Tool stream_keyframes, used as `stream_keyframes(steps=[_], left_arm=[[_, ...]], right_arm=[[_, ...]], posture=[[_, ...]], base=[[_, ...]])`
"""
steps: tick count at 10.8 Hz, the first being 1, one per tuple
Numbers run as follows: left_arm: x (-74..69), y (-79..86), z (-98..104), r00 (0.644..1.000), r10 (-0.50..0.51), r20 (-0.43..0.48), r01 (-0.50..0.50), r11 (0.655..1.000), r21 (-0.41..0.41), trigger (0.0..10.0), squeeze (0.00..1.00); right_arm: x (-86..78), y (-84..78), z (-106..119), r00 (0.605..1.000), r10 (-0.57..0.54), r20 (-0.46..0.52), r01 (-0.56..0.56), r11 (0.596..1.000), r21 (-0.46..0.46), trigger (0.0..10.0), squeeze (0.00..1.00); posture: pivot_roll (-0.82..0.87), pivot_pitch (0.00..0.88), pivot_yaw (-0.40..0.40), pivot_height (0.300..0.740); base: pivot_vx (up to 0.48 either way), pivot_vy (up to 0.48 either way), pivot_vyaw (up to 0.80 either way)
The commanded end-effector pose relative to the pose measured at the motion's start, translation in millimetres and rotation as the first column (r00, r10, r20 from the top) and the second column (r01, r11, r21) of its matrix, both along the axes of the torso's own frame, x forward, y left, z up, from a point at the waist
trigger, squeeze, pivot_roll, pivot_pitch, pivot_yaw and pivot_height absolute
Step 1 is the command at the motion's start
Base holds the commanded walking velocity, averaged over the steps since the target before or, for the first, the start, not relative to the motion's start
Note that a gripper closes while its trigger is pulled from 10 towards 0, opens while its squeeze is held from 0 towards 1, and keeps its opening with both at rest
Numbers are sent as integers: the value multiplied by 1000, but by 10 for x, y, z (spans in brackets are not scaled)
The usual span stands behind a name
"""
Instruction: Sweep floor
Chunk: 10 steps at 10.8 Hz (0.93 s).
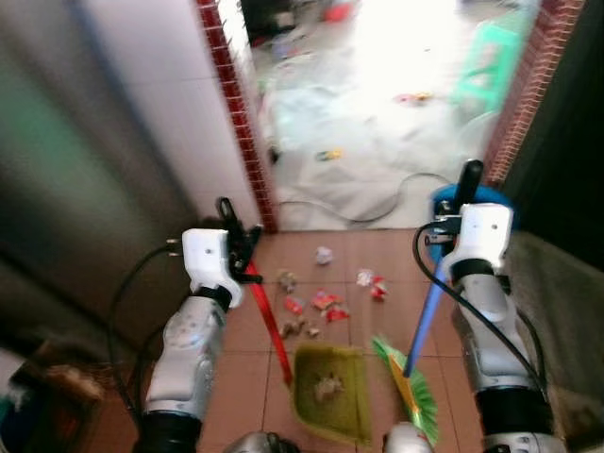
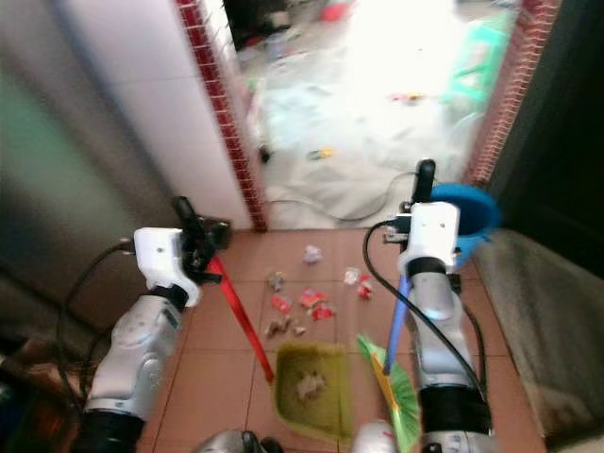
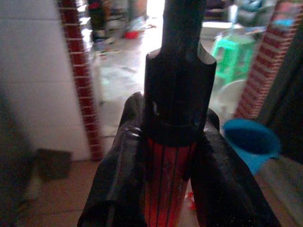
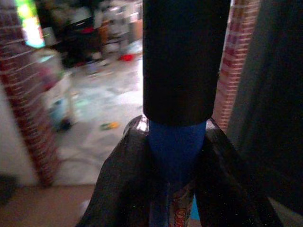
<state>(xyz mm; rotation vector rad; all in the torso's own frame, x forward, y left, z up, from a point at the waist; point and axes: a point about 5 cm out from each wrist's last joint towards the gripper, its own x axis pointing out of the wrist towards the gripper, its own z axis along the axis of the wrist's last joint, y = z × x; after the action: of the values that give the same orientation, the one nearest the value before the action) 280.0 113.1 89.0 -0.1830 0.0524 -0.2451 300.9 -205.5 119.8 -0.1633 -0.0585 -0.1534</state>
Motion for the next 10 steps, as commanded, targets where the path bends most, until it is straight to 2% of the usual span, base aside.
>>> stream_keyframes(steps=[1, 4, 5, 8, 9, 10], left_arm=[[60, 27, 132, 999, 7, 51, -7, 1000, -9, 10000, 0], [67, -13, 125, 999, 2, 53, -2, 1000, 1, 10000, 0], [77, -3, 135, 998, 8, 56, -8, 1000, 1, 10000, 0], [108, -15, 171, 997, 14, 78, -16, 1000, 24, 10000, 0], [97, -31, 170, 997, 17, 79, -19, 1000, 22, 10000, 0], [60, 8, 146, 995, 65, 75, -67, 997, 26, 10000, 0]], right_arm=[[34, 59, 39, 1000, 10, 15, -10, 1000, 3, 10000, 0], [107, 83, 91, 999, 20, 27, -20, 1000, -5, 10000, 0], [123, 100, 101, 999, 24, 33, -24, 1000, -3, 10000, 0], [144, 151, 105, 998, 37, 41, -37, 999, -12, 10000, 0], [159, 158, 104, 998, 44, 38, -43, 999, -12, 10000, 0], [234, 269, 94, 994, 104, 22, -103, 995, -12, 10000, 0]], posture=[[-225, 0, 127, 740], [-213, 0, 119, 740], [-210, 0, 120, 740], [-195, 0, 116, 740], [-179, 0, 96, 740], [-127, 0, 44, 740]], base=[[0, 480, -800], [0, 480, -800], [0, 461, 0], [0, 0, 0], [0, 0, 0], [0, 0, 0]])
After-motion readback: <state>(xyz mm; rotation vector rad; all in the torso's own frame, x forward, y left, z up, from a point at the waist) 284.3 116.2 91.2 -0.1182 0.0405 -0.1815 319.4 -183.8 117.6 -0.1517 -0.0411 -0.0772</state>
